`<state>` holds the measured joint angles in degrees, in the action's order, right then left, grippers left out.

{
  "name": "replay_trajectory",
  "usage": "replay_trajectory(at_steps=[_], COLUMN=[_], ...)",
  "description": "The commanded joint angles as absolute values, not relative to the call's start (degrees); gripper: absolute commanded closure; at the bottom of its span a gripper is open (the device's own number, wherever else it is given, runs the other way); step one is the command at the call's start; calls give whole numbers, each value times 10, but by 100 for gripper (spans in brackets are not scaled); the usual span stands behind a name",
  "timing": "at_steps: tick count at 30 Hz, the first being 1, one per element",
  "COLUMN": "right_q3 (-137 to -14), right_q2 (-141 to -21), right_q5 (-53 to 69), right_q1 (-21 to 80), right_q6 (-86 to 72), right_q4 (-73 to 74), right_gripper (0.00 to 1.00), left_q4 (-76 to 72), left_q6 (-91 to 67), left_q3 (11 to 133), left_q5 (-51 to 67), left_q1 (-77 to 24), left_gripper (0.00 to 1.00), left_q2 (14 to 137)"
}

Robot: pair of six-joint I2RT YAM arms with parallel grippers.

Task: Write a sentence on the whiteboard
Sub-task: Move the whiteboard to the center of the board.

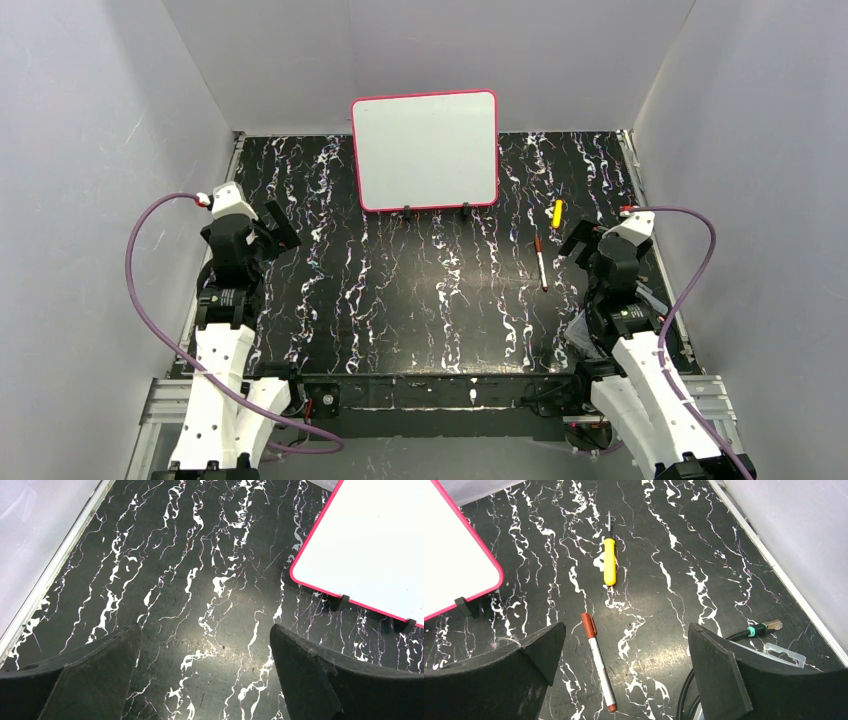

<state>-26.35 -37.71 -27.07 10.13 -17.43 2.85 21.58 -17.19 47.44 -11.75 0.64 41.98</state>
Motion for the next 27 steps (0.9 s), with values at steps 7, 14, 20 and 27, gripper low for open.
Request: replay_trajectory(at_steps=[7,14,20,27], right_q3=[-280,-280,-271,-270], right_q2=[-349,-351,-348,-353], right_q5=[-279,-275,-281,-280], right_q1=[100,100,101,100], right_q6=[-182,-182,-185,-187], right_q4=[14,17,19,16], right_gripper=[0,0,0,0], left_q4=[219,135,40,-24], left_q6=[-200,-278,-286,-281], left_q3=[479,463,515,590], left_q5=[15,-117,-122,-141], left_q1=[-15,-251,-315,-331], left_gripper=[1,1,1,26], left_q2=[438,573,767,928])
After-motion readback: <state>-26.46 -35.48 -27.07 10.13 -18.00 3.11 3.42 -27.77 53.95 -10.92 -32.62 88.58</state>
